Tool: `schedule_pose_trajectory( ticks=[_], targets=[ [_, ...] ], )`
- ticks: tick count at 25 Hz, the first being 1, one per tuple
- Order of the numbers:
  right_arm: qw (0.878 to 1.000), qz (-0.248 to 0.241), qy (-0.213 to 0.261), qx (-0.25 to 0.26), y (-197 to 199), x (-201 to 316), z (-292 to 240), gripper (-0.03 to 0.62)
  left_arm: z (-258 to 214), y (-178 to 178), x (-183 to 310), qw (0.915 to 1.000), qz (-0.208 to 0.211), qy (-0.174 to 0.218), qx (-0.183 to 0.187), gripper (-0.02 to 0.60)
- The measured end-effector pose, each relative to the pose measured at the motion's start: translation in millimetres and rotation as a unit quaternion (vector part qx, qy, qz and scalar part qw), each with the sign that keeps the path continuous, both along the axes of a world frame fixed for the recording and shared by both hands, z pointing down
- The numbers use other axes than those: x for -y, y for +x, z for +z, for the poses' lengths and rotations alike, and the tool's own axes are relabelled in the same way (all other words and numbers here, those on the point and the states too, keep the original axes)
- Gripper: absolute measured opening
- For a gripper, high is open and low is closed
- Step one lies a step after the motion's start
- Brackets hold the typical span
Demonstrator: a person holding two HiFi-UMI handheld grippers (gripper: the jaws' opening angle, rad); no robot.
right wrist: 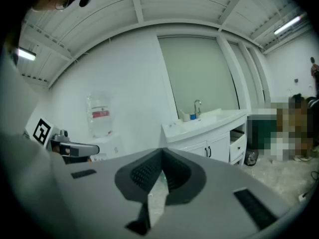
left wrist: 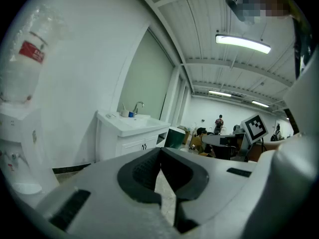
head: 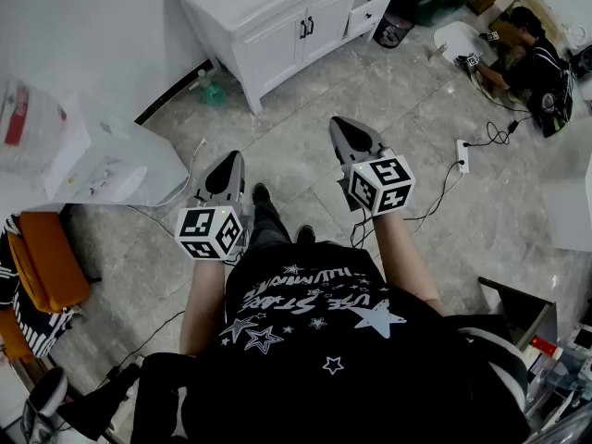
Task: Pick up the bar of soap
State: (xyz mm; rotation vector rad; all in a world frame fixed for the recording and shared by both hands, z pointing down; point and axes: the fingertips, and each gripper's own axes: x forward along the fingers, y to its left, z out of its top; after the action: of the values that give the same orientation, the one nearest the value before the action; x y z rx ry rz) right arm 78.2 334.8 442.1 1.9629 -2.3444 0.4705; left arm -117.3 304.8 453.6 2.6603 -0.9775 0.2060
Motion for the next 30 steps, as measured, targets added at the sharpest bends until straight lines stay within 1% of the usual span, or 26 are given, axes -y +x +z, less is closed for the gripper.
schedule_pose_trajectory(
  ticks=[10,14,15,18,19,20,24,25,26,30],
  targets=[
    [1.000,-0.006,-0.001,-0.006,-8.8,-3.0,-2.2,0.005,-7.0,-12.2,1.7,0.9999,-0.005,0.010,0.013,0.009],
    [1.000,-0.003,-0.007,-0.002,-14.0,0.4,6.1,0.005,1.2,-20.4,3.3,0.9998,-0.014,-0.002,0.017,0.009],
    [1.000,-0.002,-0.008,0.007,-15.3,2.3,8.8,0.005,3.9,-21.9,4.0,0.9997,-0.015,-0.005,0.017,0.009],
    [0.998,0.001,-0.005,0.064,-17.3,11.0,13.2,0.006,11.8,-26.2,8.8,0.9996,-0.018,-0.017,0.015,0.009],
    [0.997,0.004,-0.004,0.074,-17.5,15.4,13.7,0.006,13.8,-28.2,11.8,0.9995,-0.020,-0.020,0.014,0.009],
    [0.997,0.006,-0.003,0.075,-17.7,20.8,13.8,0.006,15.0,-30.4,15.8,0.9994,-0.021,-0.022,0.013,0.009],
    [0.999,0.013,-0.009,0.046,-17.5,52.9,10.4,0.007,12.5,-37.1,44.8,0.9994,-0.025,-0.020,0.010,0.009],
    [0.999,0.011,-0.013,0.042,-18.2,62.5,10.0,0.038,11.2,-37.9,54.4,0.9995,-0.025,-0.018,0.008,0.009],
    [0.999,0.008,-0.016,0.039,-19.1,72.6,9.8,0.083,9.9,-38.0,64.8,0.9995,-0.025,-0.017,0.006,0.009],
    [0.999,-0.003,-0.021,0.031,-21.0,115.4,6.5,0.169,2.7,-32.0,109.0,0.9998,-0.016,-0.006,-0.001,0.009]
  ],
)
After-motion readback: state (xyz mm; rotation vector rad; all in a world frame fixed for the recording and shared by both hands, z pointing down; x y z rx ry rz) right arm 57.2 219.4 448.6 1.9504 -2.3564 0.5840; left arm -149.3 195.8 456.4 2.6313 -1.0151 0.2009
